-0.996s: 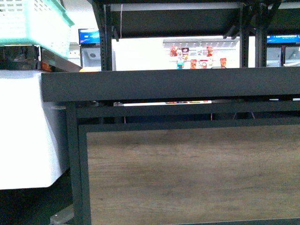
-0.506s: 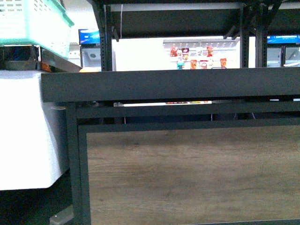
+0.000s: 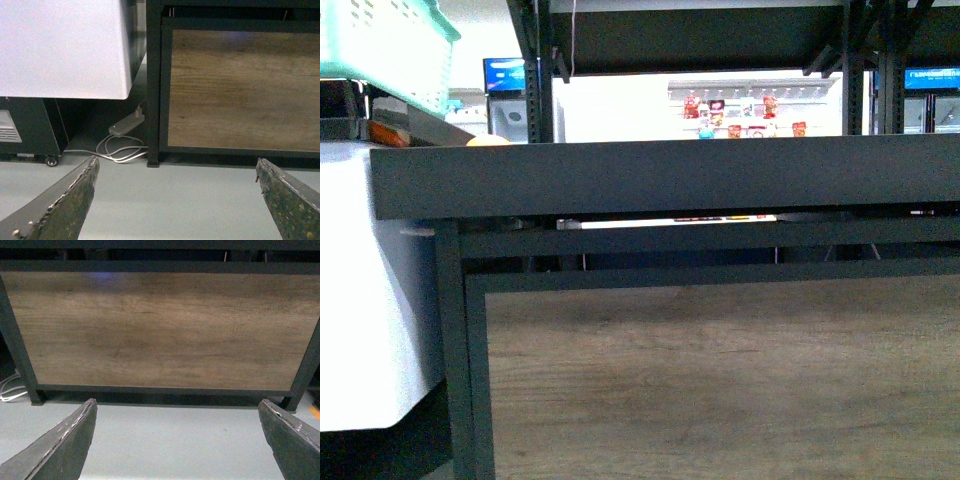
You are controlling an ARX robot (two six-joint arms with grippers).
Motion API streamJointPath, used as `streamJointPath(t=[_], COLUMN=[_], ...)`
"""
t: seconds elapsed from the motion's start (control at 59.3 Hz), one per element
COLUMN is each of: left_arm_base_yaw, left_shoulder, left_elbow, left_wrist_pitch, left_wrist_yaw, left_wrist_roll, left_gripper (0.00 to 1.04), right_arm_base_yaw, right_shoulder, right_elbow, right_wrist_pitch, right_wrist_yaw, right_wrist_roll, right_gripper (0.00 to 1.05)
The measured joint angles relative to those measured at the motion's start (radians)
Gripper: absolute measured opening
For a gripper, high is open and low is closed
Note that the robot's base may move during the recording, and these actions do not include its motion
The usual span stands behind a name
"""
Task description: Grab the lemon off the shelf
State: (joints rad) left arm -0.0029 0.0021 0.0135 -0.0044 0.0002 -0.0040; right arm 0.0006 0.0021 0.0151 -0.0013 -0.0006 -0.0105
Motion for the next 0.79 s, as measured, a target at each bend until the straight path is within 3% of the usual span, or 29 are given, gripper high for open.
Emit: streamJointPath(t=[0.793], left_arm_base_yaw=[0.0], left_shoulder=[0.0], left_elbow=[0.0], left_wrist_pitch=[0.0], left_wrist_yaw=[0.0], left_wrist_roll=[0.0], left_gripper=[0.97], right_arm_base_yaw=[0.0], right_shoulder=[0.0], right_elbow=[0.0], right_wrist_pitch=[0.0], right_wrist_yaw=[0.0], right_wrist_roll=[0.0], right_gripper=[0.97])
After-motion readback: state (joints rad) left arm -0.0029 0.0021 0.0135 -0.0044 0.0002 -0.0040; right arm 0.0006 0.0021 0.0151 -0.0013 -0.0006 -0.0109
